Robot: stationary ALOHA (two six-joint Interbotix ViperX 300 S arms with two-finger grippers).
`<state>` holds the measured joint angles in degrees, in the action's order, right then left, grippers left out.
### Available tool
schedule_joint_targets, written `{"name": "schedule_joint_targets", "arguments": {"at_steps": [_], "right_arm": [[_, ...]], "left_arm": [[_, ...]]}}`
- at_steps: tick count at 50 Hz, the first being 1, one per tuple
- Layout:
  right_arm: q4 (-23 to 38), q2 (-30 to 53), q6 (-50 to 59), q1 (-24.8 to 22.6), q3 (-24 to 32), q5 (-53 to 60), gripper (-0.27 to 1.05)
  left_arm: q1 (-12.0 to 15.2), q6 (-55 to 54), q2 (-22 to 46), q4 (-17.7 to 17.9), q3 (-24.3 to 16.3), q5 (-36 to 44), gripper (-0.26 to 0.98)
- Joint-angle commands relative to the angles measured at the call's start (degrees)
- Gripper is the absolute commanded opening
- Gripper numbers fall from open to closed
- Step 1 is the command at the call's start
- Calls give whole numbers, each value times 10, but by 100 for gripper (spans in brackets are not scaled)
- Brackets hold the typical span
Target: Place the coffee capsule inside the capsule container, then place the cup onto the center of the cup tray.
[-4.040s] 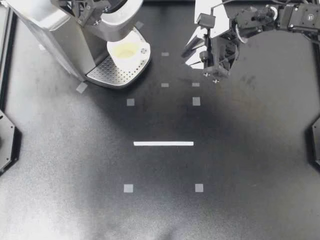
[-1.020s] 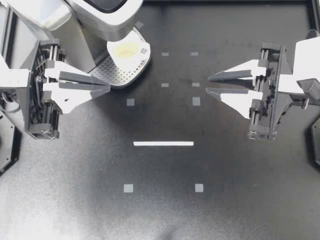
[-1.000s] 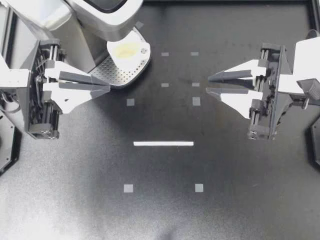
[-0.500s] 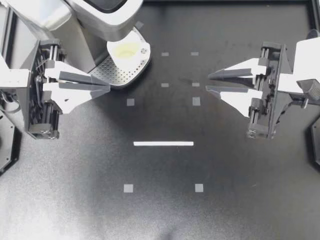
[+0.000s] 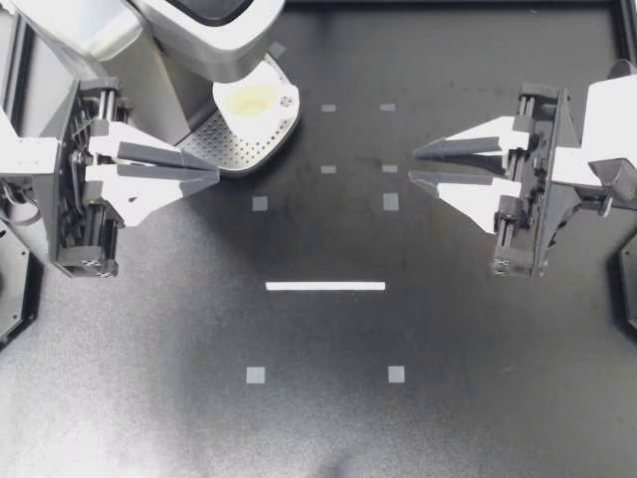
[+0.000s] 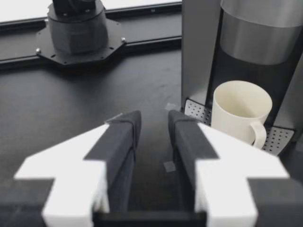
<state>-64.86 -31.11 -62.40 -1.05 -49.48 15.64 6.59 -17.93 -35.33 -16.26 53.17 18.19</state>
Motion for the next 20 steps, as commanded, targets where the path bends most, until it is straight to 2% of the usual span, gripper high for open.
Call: {"name": "schedule_joint_targets", "arguments": {"at_steps": [1,20], "right_arm": [[2,-4,1,-4,15,4,40],[2,-4,1,-3,15,6,40]], "left_arm": [[-2,1,-4,-1,-6,6,9],[-2,1,-4,-1,-6,6,10]]}}
